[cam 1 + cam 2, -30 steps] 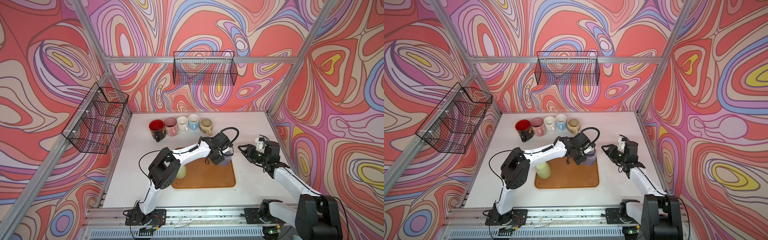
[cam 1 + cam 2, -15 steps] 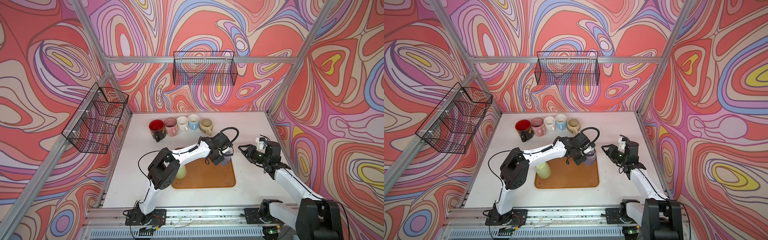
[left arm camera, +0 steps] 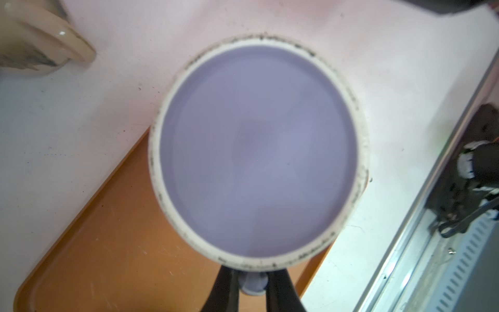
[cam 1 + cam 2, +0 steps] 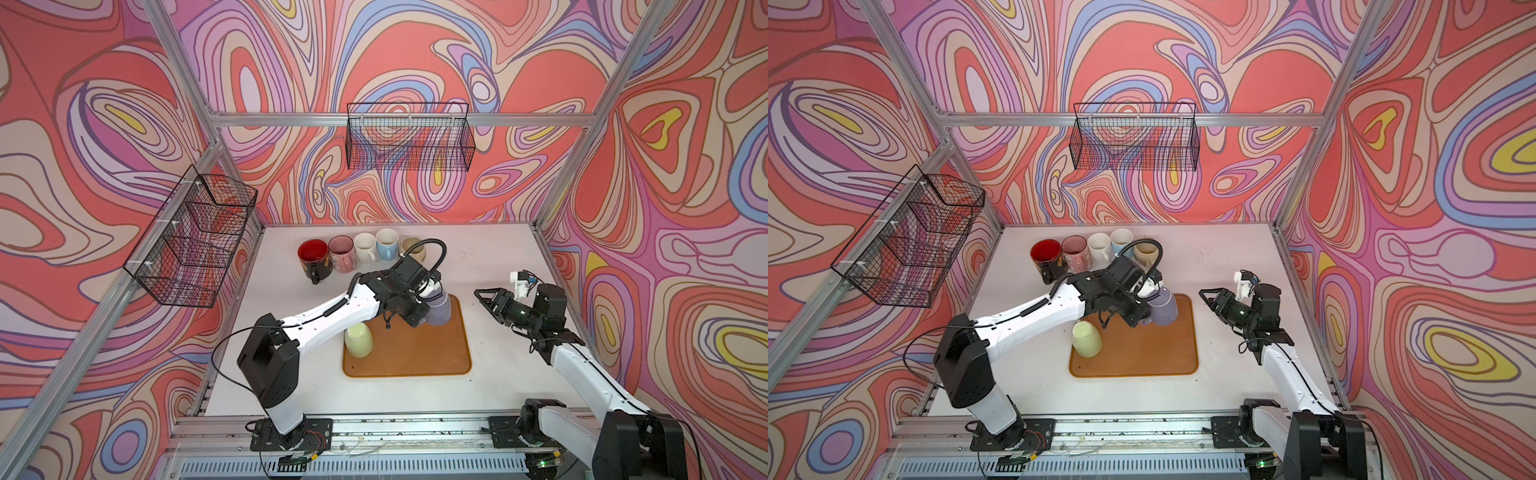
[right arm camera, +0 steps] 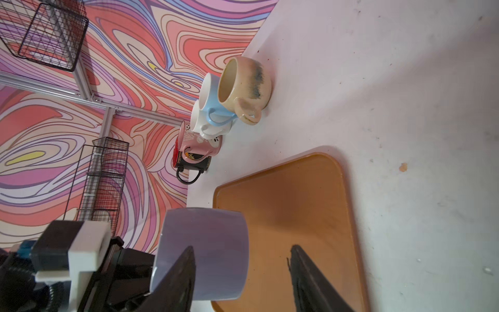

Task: Turn the mug right side up
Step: Pick up the mug from the tray, then place the mug at the top-center of the table.

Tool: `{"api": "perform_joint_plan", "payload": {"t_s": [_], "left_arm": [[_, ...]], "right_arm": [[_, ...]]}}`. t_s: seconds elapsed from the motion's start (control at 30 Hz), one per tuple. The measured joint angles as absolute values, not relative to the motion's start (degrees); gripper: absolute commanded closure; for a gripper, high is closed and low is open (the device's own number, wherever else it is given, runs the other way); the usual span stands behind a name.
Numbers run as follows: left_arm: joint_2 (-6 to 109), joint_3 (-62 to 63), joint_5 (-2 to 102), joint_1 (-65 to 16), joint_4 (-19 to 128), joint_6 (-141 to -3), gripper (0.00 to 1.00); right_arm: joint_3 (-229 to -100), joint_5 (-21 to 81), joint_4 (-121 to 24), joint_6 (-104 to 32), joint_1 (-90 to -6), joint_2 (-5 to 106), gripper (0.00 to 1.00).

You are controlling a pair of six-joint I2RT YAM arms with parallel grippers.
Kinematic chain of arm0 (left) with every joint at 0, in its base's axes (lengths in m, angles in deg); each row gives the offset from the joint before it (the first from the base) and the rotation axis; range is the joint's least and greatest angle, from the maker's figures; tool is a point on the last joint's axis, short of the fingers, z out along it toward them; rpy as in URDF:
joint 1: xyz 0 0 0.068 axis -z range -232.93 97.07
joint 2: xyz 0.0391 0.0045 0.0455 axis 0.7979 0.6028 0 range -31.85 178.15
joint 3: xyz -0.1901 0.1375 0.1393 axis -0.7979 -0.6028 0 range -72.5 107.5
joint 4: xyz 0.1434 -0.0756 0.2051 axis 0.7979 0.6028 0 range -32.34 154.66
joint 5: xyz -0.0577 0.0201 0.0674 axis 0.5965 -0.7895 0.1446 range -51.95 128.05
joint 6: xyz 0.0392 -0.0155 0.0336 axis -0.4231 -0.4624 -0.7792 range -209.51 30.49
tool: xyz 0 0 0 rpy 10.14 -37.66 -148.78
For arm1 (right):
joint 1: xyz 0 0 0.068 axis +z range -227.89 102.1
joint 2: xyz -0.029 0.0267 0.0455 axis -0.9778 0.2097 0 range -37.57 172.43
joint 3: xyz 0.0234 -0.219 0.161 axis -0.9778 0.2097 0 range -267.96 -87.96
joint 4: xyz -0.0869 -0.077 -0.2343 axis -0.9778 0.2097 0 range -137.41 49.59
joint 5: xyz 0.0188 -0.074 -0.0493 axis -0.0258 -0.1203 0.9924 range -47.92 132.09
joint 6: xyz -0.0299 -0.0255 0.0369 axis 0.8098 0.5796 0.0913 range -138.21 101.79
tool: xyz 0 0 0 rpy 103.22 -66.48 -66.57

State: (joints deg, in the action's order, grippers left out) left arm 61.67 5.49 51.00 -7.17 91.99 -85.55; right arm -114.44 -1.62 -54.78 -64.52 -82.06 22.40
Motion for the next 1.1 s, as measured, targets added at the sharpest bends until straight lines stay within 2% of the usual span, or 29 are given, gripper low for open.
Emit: {"api": "perform_joint_plan", "payload": {"t_s": [0.23,0.33,0.5,0.67,0.87,1.1], "left_arm": [[50.7,-3.9,59.8,-15.0,84.1,-77.2,1.0],[46.9,-8.0,64.0,-18.4,78.7,-72.3,1.0],[42.3,-16.0,71.2,-24.0,65.3,-61.3,1.0],[41.7,-20.6,75.6,-27.1,54.0,-51.4,1.0],[41.1,-22.7,78.9,-27.2,43.8,-44.1,1.0],[40.4,-24.5,80.7,-27.8,36.0,-38.5,1.0]], "right_arm": [[-109.2,-5.6,-67.4,-70.4,-80.4,20.9,0.36],[-107.4,-4.8,-73.1,-72.0,-74.7,18.7,0.31],[-105.9,-1.9,-85.1,-74.6,-64.0,19.1,0.3],[-106.3,0.7,-101.1,-79.5,-57.3,29.9,0.29],[-111.7,3.2,-112.4,-82.6,-49.7,43.1,0.29],[-116.6,5.0,-125.6,-87.0,-48.2,53.2,0.3]]}}
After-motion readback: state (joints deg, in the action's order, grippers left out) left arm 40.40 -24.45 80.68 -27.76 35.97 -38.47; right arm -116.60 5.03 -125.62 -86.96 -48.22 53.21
